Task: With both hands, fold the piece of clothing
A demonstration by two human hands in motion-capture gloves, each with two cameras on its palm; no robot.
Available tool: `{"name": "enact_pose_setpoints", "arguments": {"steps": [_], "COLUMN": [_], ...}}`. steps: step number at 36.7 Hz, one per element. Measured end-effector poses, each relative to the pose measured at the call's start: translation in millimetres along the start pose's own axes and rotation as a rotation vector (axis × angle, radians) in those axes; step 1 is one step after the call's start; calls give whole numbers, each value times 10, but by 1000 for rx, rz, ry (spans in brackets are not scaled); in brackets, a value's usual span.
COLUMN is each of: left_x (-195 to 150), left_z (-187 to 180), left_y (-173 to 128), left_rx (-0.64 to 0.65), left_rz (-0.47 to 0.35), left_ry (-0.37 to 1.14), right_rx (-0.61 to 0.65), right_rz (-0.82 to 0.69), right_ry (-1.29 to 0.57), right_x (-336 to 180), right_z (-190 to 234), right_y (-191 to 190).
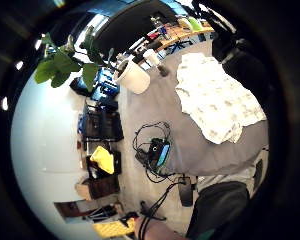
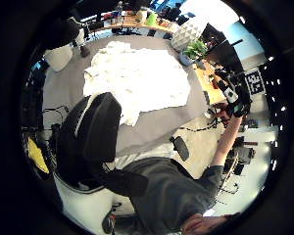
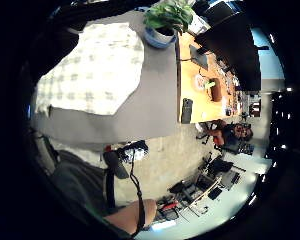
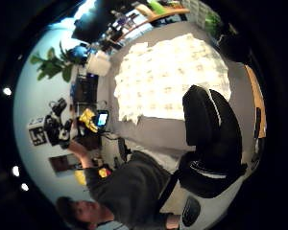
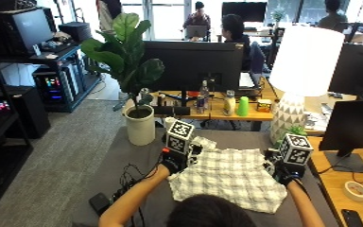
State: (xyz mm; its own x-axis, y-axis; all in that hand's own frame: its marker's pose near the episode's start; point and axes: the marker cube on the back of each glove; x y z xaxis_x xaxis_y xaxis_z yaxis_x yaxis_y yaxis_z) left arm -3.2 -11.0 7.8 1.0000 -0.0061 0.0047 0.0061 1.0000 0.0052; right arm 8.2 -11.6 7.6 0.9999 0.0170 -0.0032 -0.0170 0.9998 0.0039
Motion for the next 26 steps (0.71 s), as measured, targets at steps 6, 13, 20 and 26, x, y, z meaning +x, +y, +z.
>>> {"name": "enact_pose_setpoints", "arguments": {"steps": [6,13,20,26], "left_x": [-48,-138,-177,-64], "left_z": [61,44,135,566], "left_y": [-83,-90,-72,-79], "left_rx": [-7,-18,-57,-131], "left_rz": [-23,-56,-52,15], "left_ry": [2,-11,28,60], "right_rx": [-10,-14,-46,-118], "right_rz": [17,24,18,-3], "right_ry": [2,15,33,48], "right_x": [49,141,115,181], "right_z": [-22,27,46,282], "right_y": [90,28,79,114]}}
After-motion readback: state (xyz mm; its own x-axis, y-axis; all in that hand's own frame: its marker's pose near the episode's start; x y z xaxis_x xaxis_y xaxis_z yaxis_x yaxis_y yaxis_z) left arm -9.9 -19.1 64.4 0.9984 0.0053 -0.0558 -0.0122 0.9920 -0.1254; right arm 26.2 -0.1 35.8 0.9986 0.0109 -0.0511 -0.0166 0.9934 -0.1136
